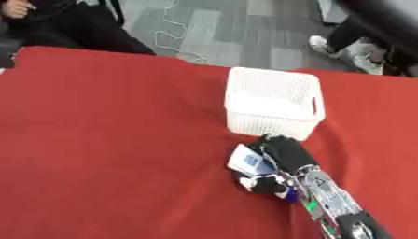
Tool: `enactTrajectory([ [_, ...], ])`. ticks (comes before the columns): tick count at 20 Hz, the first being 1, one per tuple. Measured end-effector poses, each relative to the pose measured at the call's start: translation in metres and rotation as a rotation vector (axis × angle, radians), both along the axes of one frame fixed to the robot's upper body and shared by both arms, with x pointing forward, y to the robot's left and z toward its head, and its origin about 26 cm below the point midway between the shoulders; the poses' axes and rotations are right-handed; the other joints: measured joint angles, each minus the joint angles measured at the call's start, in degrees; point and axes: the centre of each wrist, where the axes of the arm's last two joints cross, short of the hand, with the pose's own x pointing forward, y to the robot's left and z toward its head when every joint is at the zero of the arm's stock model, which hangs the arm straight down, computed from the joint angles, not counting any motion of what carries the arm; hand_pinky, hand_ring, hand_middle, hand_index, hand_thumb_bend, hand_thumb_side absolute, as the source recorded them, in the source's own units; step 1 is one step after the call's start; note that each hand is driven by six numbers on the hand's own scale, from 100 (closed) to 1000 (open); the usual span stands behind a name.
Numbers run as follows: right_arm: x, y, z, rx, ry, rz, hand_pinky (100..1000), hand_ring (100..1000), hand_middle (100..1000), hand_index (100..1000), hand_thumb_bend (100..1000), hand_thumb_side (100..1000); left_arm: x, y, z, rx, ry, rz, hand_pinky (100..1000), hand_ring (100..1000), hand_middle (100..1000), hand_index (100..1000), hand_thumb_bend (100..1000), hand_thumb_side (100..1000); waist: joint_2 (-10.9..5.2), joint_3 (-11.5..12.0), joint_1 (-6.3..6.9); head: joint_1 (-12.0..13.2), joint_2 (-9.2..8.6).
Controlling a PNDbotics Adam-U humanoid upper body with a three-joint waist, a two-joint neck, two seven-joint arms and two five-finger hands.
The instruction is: Pick up objects on the table and place them in the box.
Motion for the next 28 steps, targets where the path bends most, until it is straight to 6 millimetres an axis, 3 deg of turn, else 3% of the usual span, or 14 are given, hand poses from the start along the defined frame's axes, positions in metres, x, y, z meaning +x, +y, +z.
enactTrajectory([
  [1, 0.0, 0.0, -0.001, 0.011, -0.009, 0.003, 100, 100, 206, 391, 100, 861, 0.0, 0.0, 0.0, 0.0, 0.0, 0.0, 645, 429, 669, 797, 564, 1000, 0.01, 0.0, 0.0, 0.0, 0.0],
  [2, 0.0, -0.001, -0.002, 0.025, -0.018, 0.006, 100, 100, 237, 415, 110, 807, 0.0, 0.0, 0.0, 0.001, 0.0, 0.0, 645, 429, 669, 797, 564, 1000, 0.05, 0.0, 0.0, 0.0, 0.0],
  [3, -0.001, -0.001, -0.003, 0.041, -0.027, 0.009, 100, 100, 169, 368, 100, 877, 0.0, 0.0, 0.0, 0.001, 0.0, -0.001, 645, 429, 669, 797, 564, 1000, 0.11, 0.0, 0.0, 0.0, 0.0],
  [6, -0.003, 0.0, -0.005, 0.09, -0.048, 0.025, 100, 100, 151, 354, 116, 853, 0.0, 0.0, 0.0, 0.001, -0.001, -0.001, 645, 429, 668, 797, 564, 1000, 0.16, 0.01, 0.0, 0.0, 0.0],
  [8, -0.003, 0.0, -0.006, 0.121, -0.057, 0.031, 100, 100, 140, 340, 162, 784, 0.0, 0.0, 0.0, 0.001, -0.001, -0.001, 645, 429, 669, 797, 564, 1000, 0.18, 0.03, 0.0, 0.01, 0.0],
  [12, -0.003, 0.001, -0.002, 0.175, -0.093, 0.037, 100, 100, 134, 330, 201, 761, 0.0, 0.0, 0.0, 0.001, -0.001, -0.001, 645, 429, 668, 797, 563, 1000, 0.2, 0.04, 0.0, 0.04, 0.0],
  [22, -0.001, -0.002, 0.031, 0.321, -0.272, 0.024, 100, 100, 130, 328, 208, 737, 0.0, 0.0, 0.0, 0.001, -0.001, -0.001, 645, 427, 668, 797, 566, 1000, 0.2, 0.03, 0.02, 0.5, 0.0],
  [23, -0.001, -0.002, 0.036, 0.336, -0.292, 0.022, 100, 100, 132, 328, 141, 825, 0.0, 0.0, 0.0, 0.001, -0.001, 0.0, 645, 427, 668, 797, 566, 1000, 0.2, 0.03, 0.02, 0.52, 0.0],
  [24, -0.001, -0.002, 0.04, 0.352, -0.309, 0.021, 100, 100, 130, 328, 207, 735, 0.0, 0.0, 0.0, 0.0, -0.001, 0.0, 645, 427, 668, 797, 566, 1000, 0.2, 0.03, 0.03, 0.56, 0.0],
  [28, -0.003, -0.003, 0.055, 0.399, -0.364, 0.011, 100, 100, 130, 329, 207, 731, 0.0, 0.0, 0.0, 0.0, -0.001, 0.0, 645, 427, 668, 797, 566, 1000, 0.19, 0.0, 0.04, 0.7, 0.0],
])
